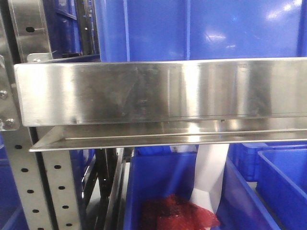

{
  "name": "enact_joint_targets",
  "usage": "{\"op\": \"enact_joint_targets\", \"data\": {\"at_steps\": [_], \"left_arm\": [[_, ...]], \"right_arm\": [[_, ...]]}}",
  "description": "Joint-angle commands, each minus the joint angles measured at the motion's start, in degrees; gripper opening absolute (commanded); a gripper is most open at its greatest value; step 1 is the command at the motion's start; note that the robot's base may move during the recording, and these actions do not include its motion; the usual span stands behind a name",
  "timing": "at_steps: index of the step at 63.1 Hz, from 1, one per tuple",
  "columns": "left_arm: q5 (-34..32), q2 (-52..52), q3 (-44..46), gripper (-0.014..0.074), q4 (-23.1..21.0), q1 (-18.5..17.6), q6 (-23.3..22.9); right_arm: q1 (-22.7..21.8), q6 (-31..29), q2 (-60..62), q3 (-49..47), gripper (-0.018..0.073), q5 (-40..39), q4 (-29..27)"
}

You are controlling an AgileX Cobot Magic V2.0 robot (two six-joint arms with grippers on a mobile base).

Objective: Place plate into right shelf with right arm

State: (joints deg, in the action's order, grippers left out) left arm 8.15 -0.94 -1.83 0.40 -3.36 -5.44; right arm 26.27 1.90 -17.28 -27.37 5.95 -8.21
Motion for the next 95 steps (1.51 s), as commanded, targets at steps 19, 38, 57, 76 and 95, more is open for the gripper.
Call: {"op": "enact_joint_targets", "data": {"at_steps": [19, 38, 57, 76, 95], "left_arm": [[-5.13, -0.36, -0.54, -0.0047, 0.01, -0.1, -0.34], [-5.13, -0.36, -0.54, -0.0047, 0.01, -0.1, -0.34], [-5.13, -0.36, -0.54, -0.0047, 0.01, -0.1, -0.34], [-5.13, -0.36, -0.54, -0.0047, 0.01, -0.1, -0.34], [-5.13, -0.36, -0.54, -0.0047, 0.01, -0.1, -0.34]], "right_arm": [[-0.08, -0.41, -2.65, -8.33, 0.0055, -18.82, 0.15], [-0.08, -0.46, -21.56, -28.71, 0.0055, -9.0, 0.15], [-2.99, -0.46, -42.07, -40.69, 0.0055, -7.86, 0.21], [-6.98, -0.46, -52.53, -41.8, 0.0056, -8.72, 0.21], [-7.42, -0.46, -54.46, -41.8, 0.0335, -9.46, 0.15]]}}
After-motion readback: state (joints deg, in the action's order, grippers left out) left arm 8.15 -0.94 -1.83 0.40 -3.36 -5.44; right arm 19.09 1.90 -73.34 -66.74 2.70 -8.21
